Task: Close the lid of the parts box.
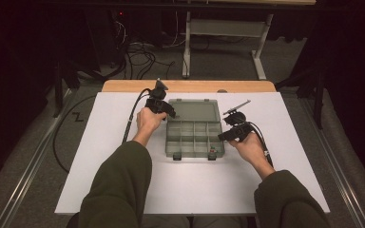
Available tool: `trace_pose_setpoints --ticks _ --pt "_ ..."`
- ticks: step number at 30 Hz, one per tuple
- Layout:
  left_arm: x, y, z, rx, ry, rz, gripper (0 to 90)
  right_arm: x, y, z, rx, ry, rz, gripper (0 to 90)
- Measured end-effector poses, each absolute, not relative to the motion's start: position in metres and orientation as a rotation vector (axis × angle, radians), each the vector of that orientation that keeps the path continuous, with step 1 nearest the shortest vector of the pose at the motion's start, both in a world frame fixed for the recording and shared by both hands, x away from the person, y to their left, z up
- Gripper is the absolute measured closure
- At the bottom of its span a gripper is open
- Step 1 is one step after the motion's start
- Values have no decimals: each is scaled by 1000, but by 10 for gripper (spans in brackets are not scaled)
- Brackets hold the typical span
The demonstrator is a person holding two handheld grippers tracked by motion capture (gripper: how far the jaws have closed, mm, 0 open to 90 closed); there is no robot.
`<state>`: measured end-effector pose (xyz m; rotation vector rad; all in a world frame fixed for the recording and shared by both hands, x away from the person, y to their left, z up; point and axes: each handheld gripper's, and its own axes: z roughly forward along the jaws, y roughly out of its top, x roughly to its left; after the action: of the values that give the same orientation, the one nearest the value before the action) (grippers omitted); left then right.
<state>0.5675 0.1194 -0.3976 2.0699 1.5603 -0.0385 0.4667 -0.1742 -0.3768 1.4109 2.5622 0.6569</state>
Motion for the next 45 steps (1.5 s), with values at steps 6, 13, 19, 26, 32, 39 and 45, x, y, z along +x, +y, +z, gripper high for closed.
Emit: trace_pose_setpoints --ticks 6,13,19,26,32,39,45 --pt "570 122 -401 2047 1573 -77 569 467 -174 -377 1409 2563 656 734" --pt "574 125 -408 1995 1580 -163 507 467 -174 -377 1414 2563 653 734" --pt "576 123 -411 1971 1580 -194 463 467 -174 -377 1403 2564 651 735" --pt "575 124 -411 1960 1576 -192 472 467 -173 -376 1394 2566 640 738" --pt "574 125 -409 1956 1567 -190 480 467 -172 -376 1401 2569 633 738" --pt "573 126 -405 1952 1553 -177 483 468 -172 -376 1410 2573 627 739" --pt "571 127 -400 1945 1536 -160 490 469 -172 -375 1414 2581 617 740"
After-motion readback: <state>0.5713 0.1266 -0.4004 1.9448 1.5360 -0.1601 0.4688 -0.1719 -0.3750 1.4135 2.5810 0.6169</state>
